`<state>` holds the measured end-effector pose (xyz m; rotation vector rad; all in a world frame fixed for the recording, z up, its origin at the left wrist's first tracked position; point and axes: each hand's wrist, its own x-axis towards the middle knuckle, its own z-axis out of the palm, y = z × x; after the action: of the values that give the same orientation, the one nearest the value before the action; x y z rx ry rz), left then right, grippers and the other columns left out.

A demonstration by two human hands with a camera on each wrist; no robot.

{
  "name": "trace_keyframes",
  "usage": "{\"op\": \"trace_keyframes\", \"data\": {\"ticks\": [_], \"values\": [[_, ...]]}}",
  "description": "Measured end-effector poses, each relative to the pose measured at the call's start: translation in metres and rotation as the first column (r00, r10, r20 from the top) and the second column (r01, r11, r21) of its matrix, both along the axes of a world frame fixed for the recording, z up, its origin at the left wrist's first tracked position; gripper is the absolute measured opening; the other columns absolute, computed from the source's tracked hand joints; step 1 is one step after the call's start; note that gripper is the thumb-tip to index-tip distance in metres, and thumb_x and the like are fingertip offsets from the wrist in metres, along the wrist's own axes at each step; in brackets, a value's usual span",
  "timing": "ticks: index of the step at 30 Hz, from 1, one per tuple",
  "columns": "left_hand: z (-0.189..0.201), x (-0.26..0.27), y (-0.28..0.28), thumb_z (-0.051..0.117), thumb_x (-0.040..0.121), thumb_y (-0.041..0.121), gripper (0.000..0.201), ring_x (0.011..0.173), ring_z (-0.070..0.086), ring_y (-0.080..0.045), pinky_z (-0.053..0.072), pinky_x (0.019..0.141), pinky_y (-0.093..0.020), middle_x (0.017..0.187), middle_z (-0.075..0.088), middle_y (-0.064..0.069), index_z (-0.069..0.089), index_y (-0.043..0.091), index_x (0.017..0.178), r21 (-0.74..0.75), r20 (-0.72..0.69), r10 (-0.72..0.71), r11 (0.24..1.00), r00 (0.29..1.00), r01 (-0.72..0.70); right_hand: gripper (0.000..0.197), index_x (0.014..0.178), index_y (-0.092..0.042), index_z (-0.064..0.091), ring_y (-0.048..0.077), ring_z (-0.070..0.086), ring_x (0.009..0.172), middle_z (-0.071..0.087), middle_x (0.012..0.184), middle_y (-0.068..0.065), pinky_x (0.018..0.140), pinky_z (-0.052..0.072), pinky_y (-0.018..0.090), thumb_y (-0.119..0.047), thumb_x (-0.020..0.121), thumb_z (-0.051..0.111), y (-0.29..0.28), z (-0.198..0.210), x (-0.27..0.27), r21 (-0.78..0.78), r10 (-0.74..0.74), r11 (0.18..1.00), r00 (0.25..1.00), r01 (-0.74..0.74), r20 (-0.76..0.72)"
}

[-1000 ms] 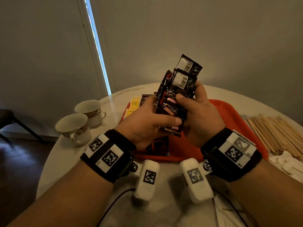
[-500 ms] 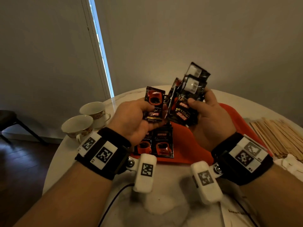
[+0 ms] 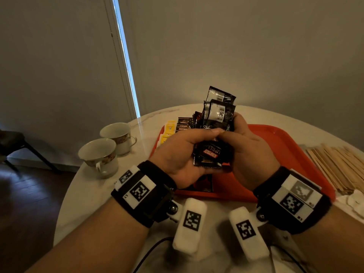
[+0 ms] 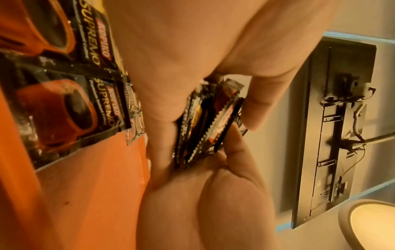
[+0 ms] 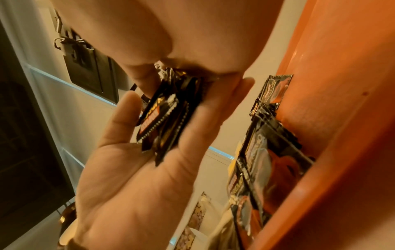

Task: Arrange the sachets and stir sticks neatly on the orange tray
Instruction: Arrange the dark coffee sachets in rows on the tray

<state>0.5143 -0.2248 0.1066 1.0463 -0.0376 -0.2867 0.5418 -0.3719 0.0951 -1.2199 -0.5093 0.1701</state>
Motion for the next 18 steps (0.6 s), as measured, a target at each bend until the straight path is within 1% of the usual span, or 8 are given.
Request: {"op": "trace_keyframes", "data": {"ticks": [2,4,6,9,11,14,16,18], "values": [[0.001,0.001,0.001,0.063,0.089,0.017,0.047,0.113,0.071,-0.037,0.056,0.095,-0.062,0.128,0.071,-0.017,0.065,0.012,0.136,-0.038,-0.006,-0.019,0.999,1.0,0.018,0.042,0.137,-0.022,0.053,0.017,0.07,0.114,0.072,0.125,-0.001,0.089,0.059,0.035,0.0,0.102,0.044,-0.001,0.0,0.001,-0.025,0.005,1.0,1.0,-0.005,0.03],[0.002,0.001,0.003,0.059,0.088,0.017,0.049,0.103,0.072,-0.033,0.061,0.084,-0.051,0.124,0.072,-0.015,0.064,0.012,0.137,-0.06,-0.008,-0.014,0.998,1.0,0.013,0.04,0.133,-0.021,0.056,0.012,0.07,0.108,0.072,0.124,0.0,0.082,0.059,0.026,0.001,0.101,0.047,-0.002,-0.002,0.003,-0.062,-0.008,0.998,0.998,0.011,0.056],[0.002,0.003,0.005,0.058,0.087,0.015,0.053,0.104,0.069,-0.034,0.061,0.083,-0.047,0.127,0.068,-0.017,0.062,0.009,0.14,-0.055,-0.003,-0.01,0.998,1.0,0.01,0.036,0.131,-0.024,0.059,0.011,0.069,0.109,0.066,0.131,0.004,0.08,0.057,0.023,-0.009,0.098,0.057,-0.003,-0.003,0.004,-0.13,-0.063,0.988,0.991,0.078,0.115],[-0.001,0.007,0.009,0.07,0.078,0.013,0.063,0.104,0.07,-0.037,0.059,0.084,-0.05,0.13,0.067,-0.022,0.061,0.007,0.14,-0.026,-0.028,0.028,0.999,0.999,-0.029,0.046,0.128,-0.033,0.06,0.015,0.064,0.117,0.059,0.135,0.002,0.089,0.056,0.031,-0.027,0.083,0.066,-0.007,-0.003,0.008,-0.243,-0.111,0.957,0.972,0.161,0.205],[-0.004,0.011,0.012,0.076,0.071,0.011,0.069,0.103,0.071,-0.041,0.057,0.082,-0.053,0.127,0.068,-0.025,0.06,0.006,0.138,0.006,-0.038,0.062,0.998,0.997,-0.062,0.059,0.131,-0.033,0.054,0.019,0.065,0.117,0.061,0.132,0.002,0.09,0.058,0.037,-0.02,0.076,0.073,-0.009,-0.004,0.012,-0.18,-0.095,0.976,0.983,0.123,0.157],[-0.002,0.01,0.012,0.064,0.087,0.002,0.04,0.103,0.072,-0.044,0.058,0.081,-0.052,0.117,0.072,-0.025,0.063,0.004,0.127,0.062,0.004,0.051,0.997,0.999,-0.051,0.08,0.139,-0.034,0.046,0.027,0.065,0.121,0.062,0.134,0.007,0.095,0.057,0.044,-0.003,0.072,0.075,-0.013,-0.002,0.015,-0.011,-0.036,0.999,0.998,0.037,0.06],[-0.002,0.009,0.01,0.056,0.092,-0.003,0.032,0.092,0.074,-0.036,0.059,0.078,-0.048,0.107,0.075,-0.019,0.066,0.01,0.119,0.096,0.025,0.024,0.995,0.999,-0.026,0.07,0.139,-0.026,0.052,0.029,0.065,0.121,0.067,0.131,0.007,0.1,0.055,0.045,-0.002,0.078,0.075,-0.013,-0.001,0.014,0.044,-0.019,0.999,0.998,0.016,0.054],[-0.003,0.007,0.009,0.06,0.089,-0.005,0.04,0.089,0.073,-0.031,0.058,0.078,-0.046,0.106,0.073,-0.016,0.065,0.013,0.124,0.115,0.046,-0.019,0.993,0.999,0.014,0.053,0.132,-0.016,0.059,0.03,0.066,0.119,0.07,0.127,0.009,0.102,0.054,0.046,-0.006,0.081,0.07,-0.01,0.0,0.011,0.062,-0.061,0.996,0.996,0.057,0.059]]}}
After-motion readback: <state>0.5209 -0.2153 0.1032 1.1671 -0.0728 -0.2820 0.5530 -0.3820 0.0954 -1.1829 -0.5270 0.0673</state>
